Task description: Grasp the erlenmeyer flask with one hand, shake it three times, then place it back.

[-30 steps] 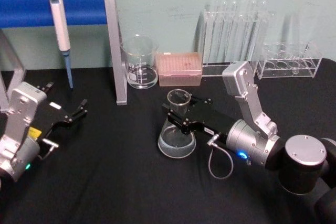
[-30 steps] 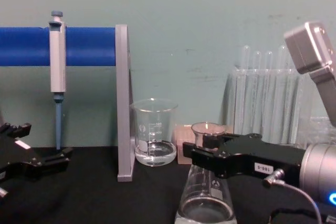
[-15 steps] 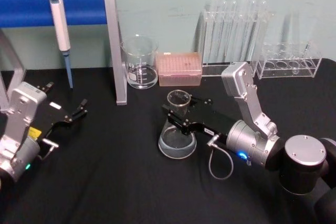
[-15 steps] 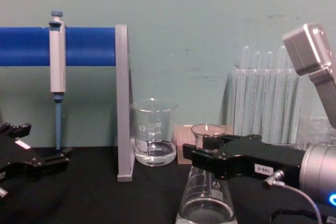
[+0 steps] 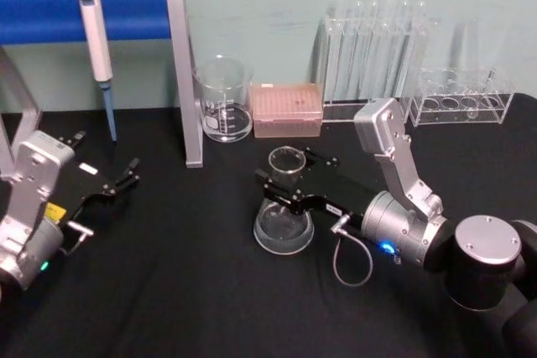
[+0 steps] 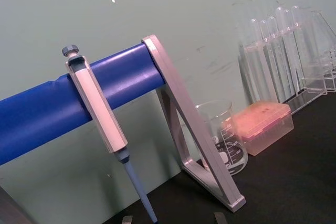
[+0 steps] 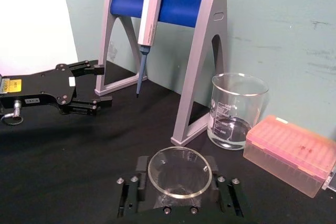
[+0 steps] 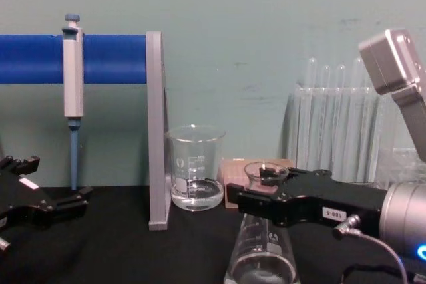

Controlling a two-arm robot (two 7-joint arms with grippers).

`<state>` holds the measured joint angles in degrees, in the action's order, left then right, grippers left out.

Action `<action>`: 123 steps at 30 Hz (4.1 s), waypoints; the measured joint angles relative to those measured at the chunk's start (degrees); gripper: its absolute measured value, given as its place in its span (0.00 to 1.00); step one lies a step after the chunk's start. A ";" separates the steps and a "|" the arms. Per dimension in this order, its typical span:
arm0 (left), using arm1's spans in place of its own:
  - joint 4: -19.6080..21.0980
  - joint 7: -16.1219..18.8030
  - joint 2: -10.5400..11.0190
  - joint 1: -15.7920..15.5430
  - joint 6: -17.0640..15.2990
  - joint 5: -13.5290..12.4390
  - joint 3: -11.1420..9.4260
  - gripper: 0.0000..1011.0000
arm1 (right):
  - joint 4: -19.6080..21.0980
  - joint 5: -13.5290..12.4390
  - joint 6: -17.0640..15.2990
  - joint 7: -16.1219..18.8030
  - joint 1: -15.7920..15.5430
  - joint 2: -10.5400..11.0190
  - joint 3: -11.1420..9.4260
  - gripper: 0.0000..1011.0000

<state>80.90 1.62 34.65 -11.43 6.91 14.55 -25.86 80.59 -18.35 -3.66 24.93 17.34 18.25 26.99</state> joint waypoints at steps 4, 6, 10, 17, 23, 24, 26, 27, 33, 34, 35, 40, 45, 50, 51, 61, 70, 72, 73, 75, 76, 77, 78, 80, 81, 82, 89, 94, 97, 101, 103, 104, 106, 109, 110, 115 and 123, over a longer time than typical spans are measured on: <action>0.00 0.00 0.00 0.00 0.00 0.00 0.00 0.99 | 0.01 -0.01 0.01 0.00 0.00 0.00 0.00 0.80; 0.00 0.00 0.00 0.00 0.00 0.00 0.00 0.99 | 0.01 -0.02 0.01 0.00 0.00 0.00 0.00 0.83; 0.00 0.00 0.00 0.00 0.00 0.00 0.00 0.99 | 0.01 -0.03 0.01 0.00 -0.01 0.00 0.00 0.93; 0.00 0.00 0.00 0.00 0.00 0.00 0.00 0.99 | 0.01 -0.07 0.01 0.00 -0.01 0.00 0.00 0.99; 0.00 0.00 0.00 0.00 0.00 0.00 0.00 0.99 | 0.00 -0.08 0.01 0.00 -0.01 0.00 0.00 0.99; 0.00 0.00 0.00 0.00 0.00 0.00 0.00 0.99 | 0.00 -0.08 0.01 0.00 -0.01 0.00 0.00 0.99; 0.00 0.00 0.00 0.00 0.00 0.00 0.00 0.99 | 0.00 -0.08 0.01 0.00 -0.01 0.00 0.00 0.99; 0.00 0.00 0.00 0.00 0.00 0.00 0.00 0.99 | 0.00 -0.08 0.01 0.00 -0.01 0.00 0.00 0.99; 0.00 0.00 0.00 0.00 0.00 0.00 0.00 0.99 | 0.63 -1.08 -0.28 0.89 -0.81 0.79 -0.39 0.99; 0.00 0.00 0.00 0.00 0.00 0.00 0.00 0.99 | 0.78 -1.20 -0.36 0.95 -0.95 0.95 -0.47 0.99; 0.00 0.00 0.00 0.00 0.00 0.00 0.00 0.99 | 0.95 -1.34 -0.45 1.04 -1.11 1.13 -0.53 0.99; 0.00 0.00 0.00 0.00 0.00 0.00 0.00 0.99 | 2.41 -2.26 -0.84 1.55 -2.44 2.49 -1.01 0.99; 0.00 0.00 0.00 0.00 0.00 0.00 0.00 0.99 | 4.00 -3.28 -1.03 1.81 -3.84 3.82 -1.62 0.99; 0.00 0.00 0.00 0.00 0.00 0.00 0.00 0.99 | 6.18 -4.60 -1.13 1.74 -5.74 5.42 -2.72 0.99; 0.00 0.00 0.00 0.00 0.00 0.00 0.00 0.99 | 6.62 -4.84 -1.13 1.75 -6.10 5.71 -2.93 0.99; 0.00 0.00 0.00 0.00 0.00 0.00 0.00 0.99 | 11.41 -7.58 -0.99 1.47 -9.99 9.24 -5.38 0.99; 0.00 0.00 0.00 0.00 0.00 0.00 0.00 0.99 | 12.69 -8.42 -0.03 -0.92 -11.16 9.96 -7.73 0.99; 0.00 0.00 0.00 0.00 0.00 0.00 0.00 0.99 | 12.62 -8.39 0.43 -1.85 -11.03 9.58 -8.17 0.99; 0.00 0.00 0.00 0.00 0.00 0.00 0.00 0.99 | 12.52 -8.28 0.65 -2.20 -10.96 9.36 -8.34 0.99; 0.00 0.00 0.00 0.00 0.00 0.00 0.00 0.99 | 12.25 -7.95 1.18 -2.90 -10.81 8.88 -8.65 0.99; 0.00 0.00 0.00 0.00 0.00 0.00 0.00 0.99 | 11.91 -7.59 1.83 -3.69 -10.67 8.22 -9.02 0.99; 0.00 0.00 0.00 0.00 0.00 0.00 0.00 0.99 | 11.71 -7.40 2.19 -4.12 -10.60 7.88 -9.20 0.99; 0.00 0.00 0.00 0.00 0.00 0.00 0.00 0.99 | 11.50 -7.11 2.64 -4.60 -10.52 7.48 -9.36 0.99; 0.00 0.00 0.00 0.00 0.00 0.00 0.00 0.99 | 10.68 -6.10 4.05 -5.98 -10.25 6.26 -9.83 0.99; 0.00 0.00 0.00 0.00 0.00 0.00 0.00 0.99 | 10.36 -5.75 4.50 -6.54 -10.12 5.76 -9.99 0.99; 0.00 0.00 0.00 0.00 0.00 0.00 0.00 0.99 | 9.72 -5.11 5.28 -7.37 -9.87 4.94 -10.26 0.99; 0.00 0.00 0.00 0.00 0.00 0.00 0.00 0.99 | 5.93 -2.00 7.51 -10.22 -8.21 1.71 -10.60 0.99; 0.00 0.00 0.00 0.00 0.00 0.00 0.00 0.99 | 2.09 0.14 7.91 -11.78 -6.69 -0.34 -10.58 0.99; 0.00 0.00 0.00 0.00 0.00 0.00 0.00 0.99 | -0.25 1.44 7.94 -12.37 -5.97 -1.20 -10.41 0.99; 0.00 0.00 0.00 0.00 0.00 0.00 0.00 0.99 | -2.95 2.79 7.74 -13.00 -5.34 -2.11 -10.18 0.99; 0.00 0.00 0.00 0.00 0.00 0.00 0.00 0.99 | -3.86 3.33 7.59 -13.14 -5.18 -2.41 -10.10 0.99; 0.00 0.00 0.00 0.00 0.00 0.00 0.00 0.99 | -4.69 3.77 7.42 -13.26 -5.09 -2.64 -10.09 0.99; 0.00 0.00 0.00 0.00 0.00 0.00 0.00 0.99 | -5.33 4.13 7.27 -13.32 -5.01 -2.84 -10.08 0.99; 0.00 0.00 0.00 0.00 0.00 0.00 0.00 0.99 | -6.45 4.83 7.01 -13.43 -4.94 -3.19 -10.15 0.99; 0.00 0.00 0.00 0.00 0.00 0.00 0.00 0.99 | -6.67 4.98 6.94 -13.44 -4.94 -3.28 -10.19 0.99; 0.00 0.00 0.00 0.00 0.00 0.00 0.00 0.99 | -7.66 5.67 6.38 -13.35 -4.94 -3.79 -10.71 0.99; 0.00 0.00 0.00 0.00 0.00 0.00 0.00 0.99 | -7.99 6.39 6.05 -13.11 -5.00 -4.06 -11.12 0.99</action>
<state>80.90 1.62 34.65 -11.43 6.91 14.55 -25.86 72.60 -11.96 2.38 11.82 12.35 14.19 15.88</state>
